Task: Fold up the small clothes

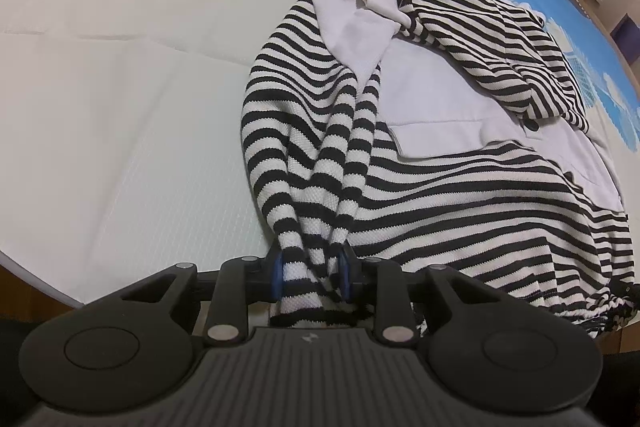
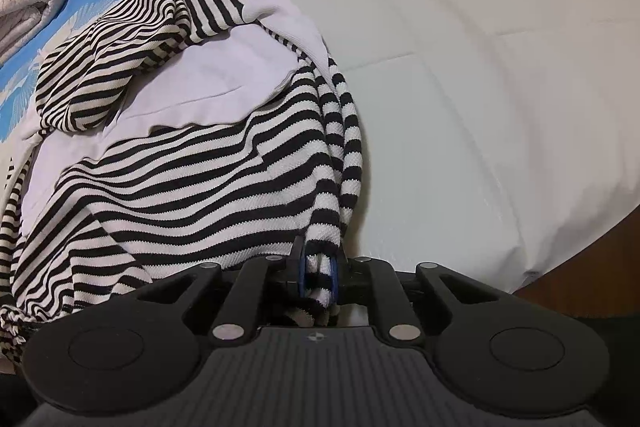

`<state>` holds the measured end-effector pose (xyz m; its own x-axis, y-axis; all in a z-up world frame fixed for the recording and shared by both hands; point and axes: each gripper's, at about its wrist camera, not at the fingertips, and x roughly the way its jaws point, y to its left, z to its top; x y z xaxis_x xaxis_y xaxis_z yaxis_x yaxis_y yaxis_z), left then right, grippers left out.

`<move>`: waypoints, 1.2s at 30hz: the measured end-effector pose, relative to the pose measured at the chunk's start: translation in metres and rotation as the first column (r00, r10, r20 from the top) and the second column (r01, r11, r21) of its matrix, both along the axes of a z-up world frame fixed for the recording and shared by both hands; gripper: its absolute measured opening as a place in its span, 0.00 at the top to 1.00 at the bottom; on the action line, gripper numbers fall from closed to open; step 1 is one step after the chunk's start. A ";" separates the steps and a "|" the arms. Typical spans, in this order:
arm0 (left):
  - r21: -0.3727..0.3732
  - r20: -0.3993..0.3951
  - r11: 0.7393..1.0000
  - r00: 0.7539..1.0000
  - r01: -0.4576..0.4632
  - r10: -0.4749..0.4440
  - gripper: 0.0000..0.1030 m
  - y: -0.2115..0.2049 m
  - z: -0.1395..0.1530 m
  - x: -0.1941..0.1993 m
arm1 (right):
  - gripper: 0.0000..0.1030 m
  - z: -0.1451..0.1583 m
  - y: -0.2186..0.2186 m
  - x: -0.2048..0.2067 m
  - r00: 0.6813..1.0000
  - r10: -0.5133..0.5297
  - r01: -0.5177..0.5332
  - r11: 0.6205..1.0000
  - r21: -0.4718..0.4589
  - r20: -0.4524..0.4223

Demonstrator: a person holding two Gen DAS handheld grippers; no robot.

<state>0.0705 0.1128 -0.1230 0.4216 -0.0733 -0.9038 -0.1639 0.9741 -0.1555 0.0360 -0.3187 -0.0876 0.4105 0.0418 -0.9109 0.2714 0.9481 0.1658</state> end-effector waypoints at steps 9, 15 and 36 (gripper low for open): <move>-0.016 0.069 1.000 0.997 0.023 -0.022 0.89 -0.001 0.011 -0.007 | 0.94 0.011 -0.003 -0.004 0.998 -0.006 0.006 1.000 0.006 0.058; -0.055 0.154 0.997 0.987 0.059 -0.050 0.89 0.006 0.049 -0.017 | 0.94 0.047 -0.009 -0.014 0.982 -0.025 0.013 0.998 0.062 0.187; -0.194 0.273 0.954 0.946 0.231 -0.173 0.89 0.048 0.157 -0.013 | 0.95 0.189 -0.044 -0.058 0.932 0.049 -0.148 0.955 0.255 0.360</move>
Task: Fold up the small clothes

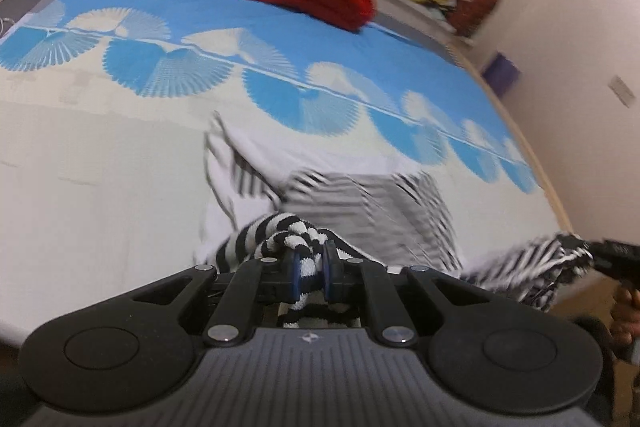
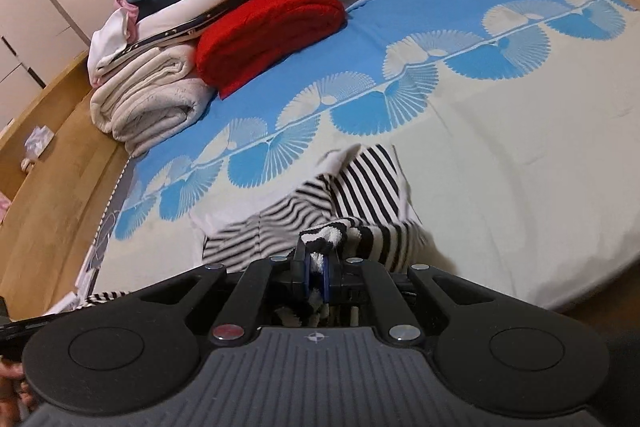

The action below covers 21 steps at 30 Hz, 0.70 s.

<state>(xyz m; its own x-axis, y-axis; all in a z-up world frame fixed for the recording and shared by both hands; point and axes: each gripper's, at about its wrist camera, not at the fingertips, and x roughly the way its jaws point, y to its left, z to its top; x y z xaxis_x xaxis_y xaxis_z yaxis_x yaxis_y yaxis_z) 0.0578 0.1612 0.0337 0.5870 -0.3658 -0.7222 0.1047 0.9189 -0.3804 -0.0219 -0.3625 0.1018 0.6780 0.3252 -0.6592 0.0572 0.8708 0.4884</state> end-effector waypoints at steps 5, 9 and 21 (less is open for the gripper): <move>0.019 -0.133 0.999 0.990 -0.047 0.049 0.86 0.005 -0.059 0.116 | 0.94 -0.043 0.001 0.113 0.996 -0.004 0.005 1.000 0.005 -0.084; -0.009 -0.227 0.994 0.969 -0.106 0.101 0.80 0.012 -0.102 0.153 | 0.80 -0.096 -0.005 0.186 0.976 -0.078 0.081 0.997 0.011 -0.203; -0.062 -0.108 0.997 0.994 -0.041 0.034 0.39 0.012 -0.062 0.132 | 0.56 -0.110 0.000 0.184 0.989 -0.052 0.064 0.994 0.085 -0.138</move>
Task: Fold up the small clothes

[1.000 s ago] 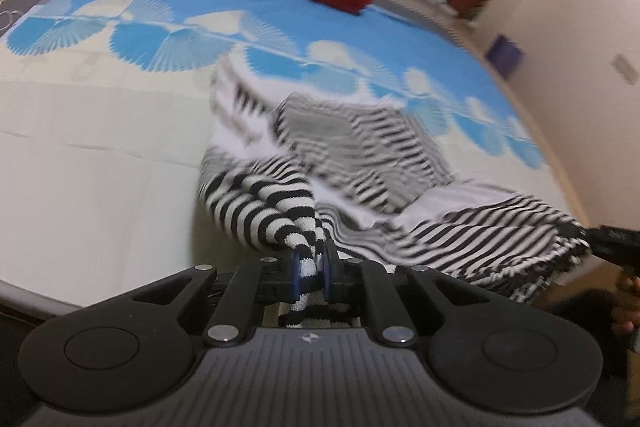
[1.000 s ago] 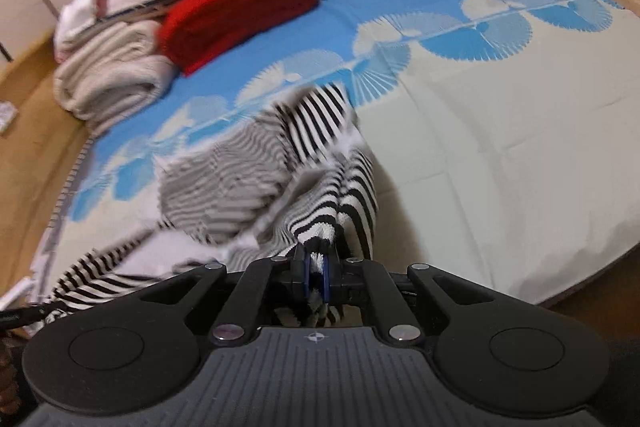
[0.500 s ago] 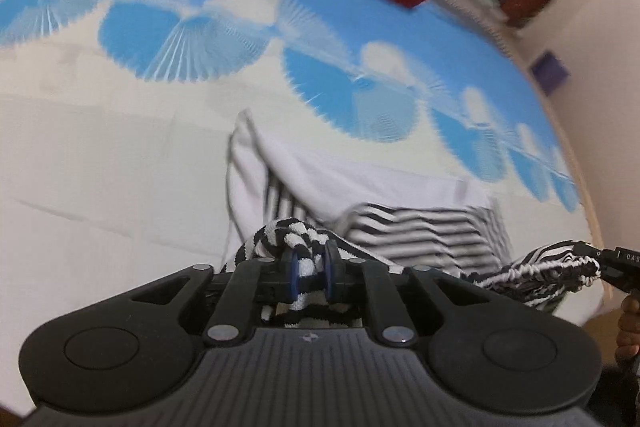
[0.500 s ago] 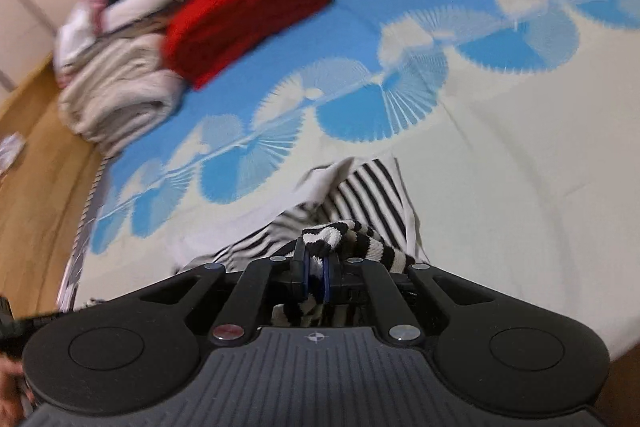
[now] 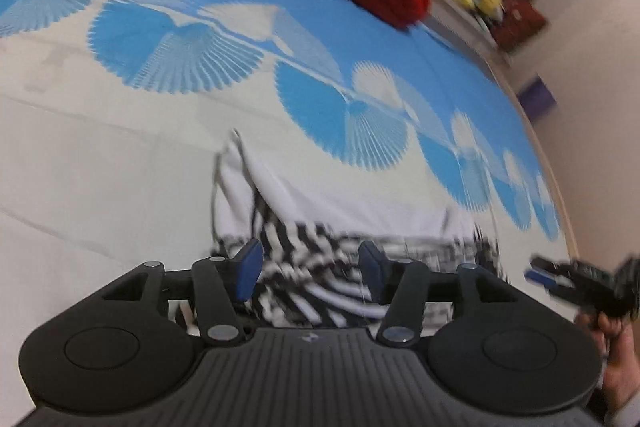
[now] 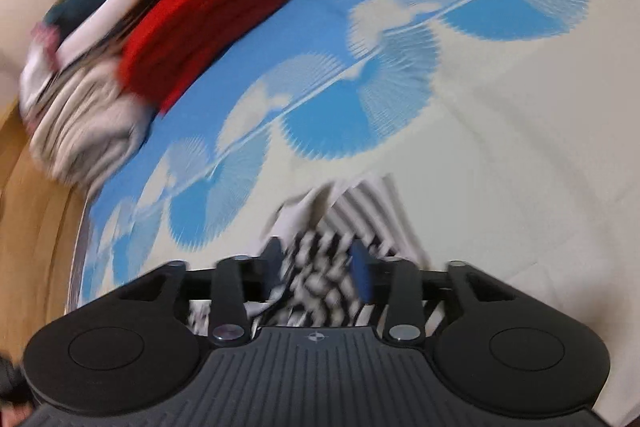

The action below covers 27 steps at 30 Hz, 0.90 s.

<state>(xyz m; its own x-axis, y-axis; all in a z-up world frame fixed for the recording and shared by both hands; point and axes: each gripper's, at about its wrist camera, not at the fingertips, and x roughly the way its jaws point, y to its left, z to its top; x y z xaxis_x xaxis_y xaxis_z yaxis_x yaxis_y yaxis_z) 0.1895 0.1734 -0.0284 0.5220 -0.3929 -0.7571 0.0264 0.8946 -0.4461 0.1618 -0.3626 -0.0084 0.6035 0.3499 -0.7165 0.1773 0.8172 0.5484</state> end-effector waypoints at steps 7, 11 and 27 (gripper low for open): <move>0.132 -0.037 0.957 0.966 0.258 -0.255 0.22 -0.042 -0.012 -0.025 | 0.48 -0.013 0.038 -0.013 0.975 0.221 -0.224 0.966 -0.133 -0.032; 0.178 -0.085 0.934 0.950 0.311 -0.300 0.21 -0.056 -0.026 -0.026 | 0.48 -0.021 0.058 -0.012 0.951 0.303 -0.309 0.934 -0.180 -0.060; 0.379 -0.129 0.835 0.916 0.400 -0.380 0.57 -0.091 -0.054 -0.007 | 0.94 -0.038 0.106 0.001 0.876 0.472 -0.464 0.769 -0.440 -0.098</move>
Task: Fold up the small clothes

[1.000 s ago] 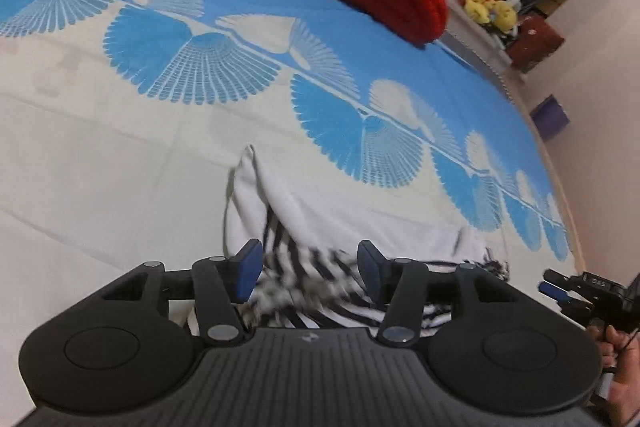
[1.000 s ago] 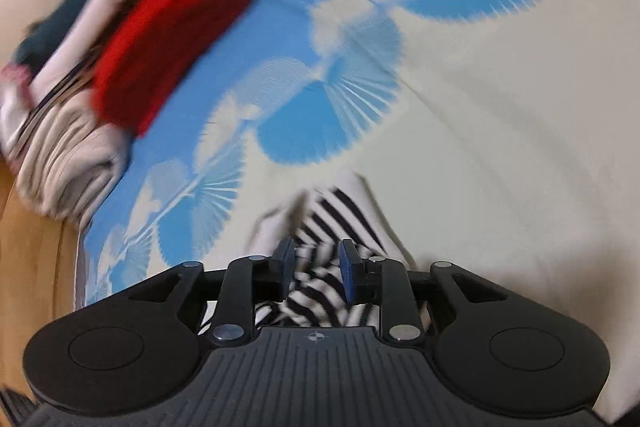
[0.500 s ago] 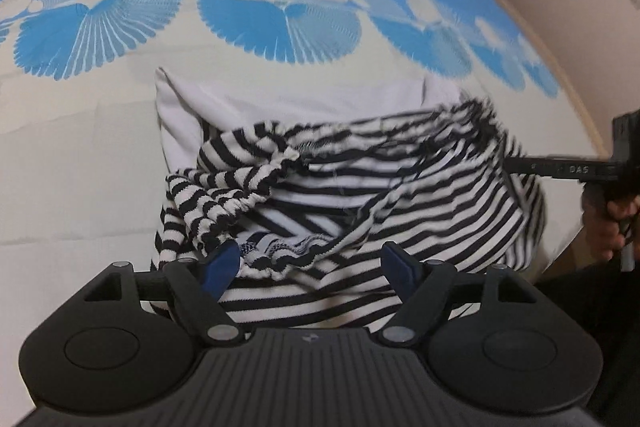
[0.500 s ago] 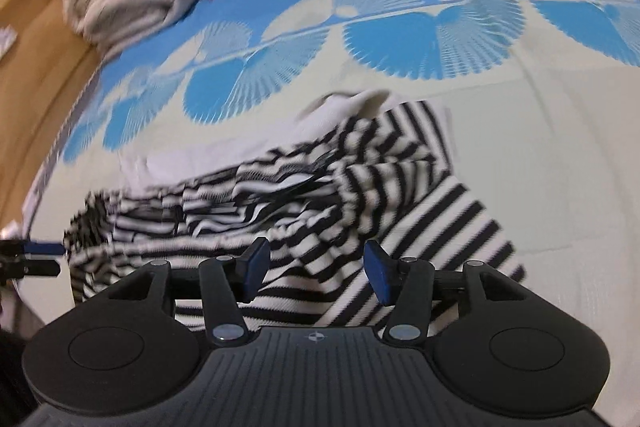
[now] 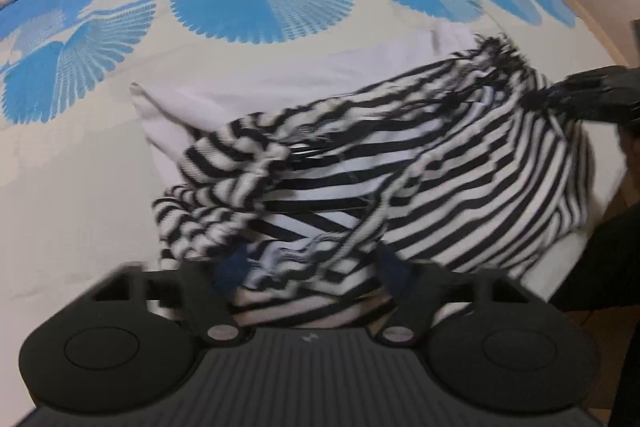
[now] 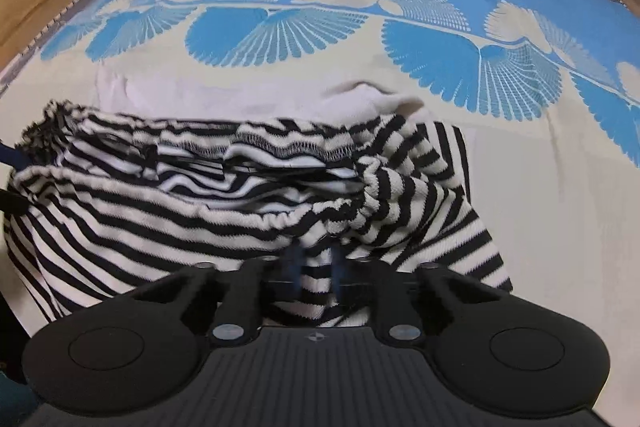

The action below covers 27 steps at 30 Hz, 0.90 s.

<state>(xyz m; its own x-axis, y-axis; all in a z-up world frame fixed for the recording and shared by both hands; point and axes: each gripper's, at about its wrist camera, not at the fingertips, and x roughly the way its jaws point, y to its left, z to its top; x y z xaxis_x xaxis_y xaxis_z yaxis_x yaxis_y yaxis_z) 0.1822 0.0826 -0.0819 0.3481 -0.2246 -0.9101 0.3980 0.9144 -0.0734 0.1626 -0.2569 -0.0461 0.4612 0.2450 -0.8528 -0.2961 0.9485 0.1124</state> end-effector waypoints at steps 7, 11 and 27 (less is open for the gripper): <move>-0.137 0.312 0.973 0.924 -0.185 0.220 0.90 0.027 0.048 0.028 | 0.97 0.049 -0.023 0.011 0.961 -0.166 0.129 0.977 0.173 0.221; -0.140 0.368 0.967 0.895 -0.213 0.251 0.84 0.014 0.051 0.050 | 0.97 0.061 -0.017 0.024 0.903 -0.247 0.194 0.965 0.180 0.352; -0.382 -0.026 0.808 0.879 -0.450 0.477 0.32 0.098 0.010 0.082 | 0.66 0.029 -0.040 0.056 0.918 -0.351 0.331 0.934 0.133 0.182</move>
